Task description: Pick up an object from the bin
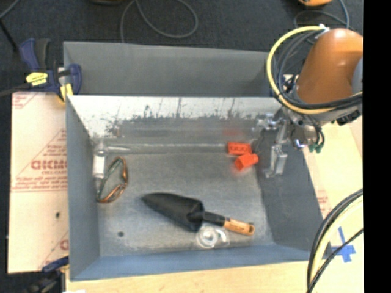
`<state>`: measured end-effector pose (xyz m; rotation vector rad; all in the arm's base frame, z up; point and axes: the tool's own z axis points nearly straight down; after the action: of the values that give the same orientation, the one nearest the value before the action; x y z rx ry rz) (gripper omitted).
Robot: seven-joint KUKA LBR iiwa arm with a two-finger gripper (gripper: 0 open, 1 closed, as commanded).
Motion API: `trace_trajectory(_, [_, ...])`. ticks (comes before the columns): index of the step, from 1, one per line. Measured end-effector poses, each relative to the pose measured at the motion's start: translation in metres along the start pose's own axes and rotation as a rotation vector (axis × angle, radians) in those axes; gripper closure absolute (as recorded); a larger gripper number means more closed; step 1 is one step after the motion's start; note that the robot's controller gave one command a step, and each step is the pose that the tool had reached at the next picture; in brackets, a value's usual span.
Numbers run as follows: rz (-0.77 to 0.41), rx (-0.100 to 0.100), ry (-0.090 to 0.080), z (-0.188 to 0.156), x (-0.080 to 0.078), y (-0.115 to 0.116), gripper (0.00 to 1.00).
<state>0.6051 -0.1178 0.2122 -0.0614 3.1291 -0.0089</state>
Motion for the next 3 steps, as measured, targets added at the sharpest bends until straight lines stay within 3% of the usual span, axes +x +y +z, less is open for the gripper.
trace_trajectory(1, [0.003,-0.005,0.004,0.045,-0.001,0.010,0.00])
trace_trajectory(3, [0.078,-0.004,-0.001,0.116,-0.019,0.017,0.00])
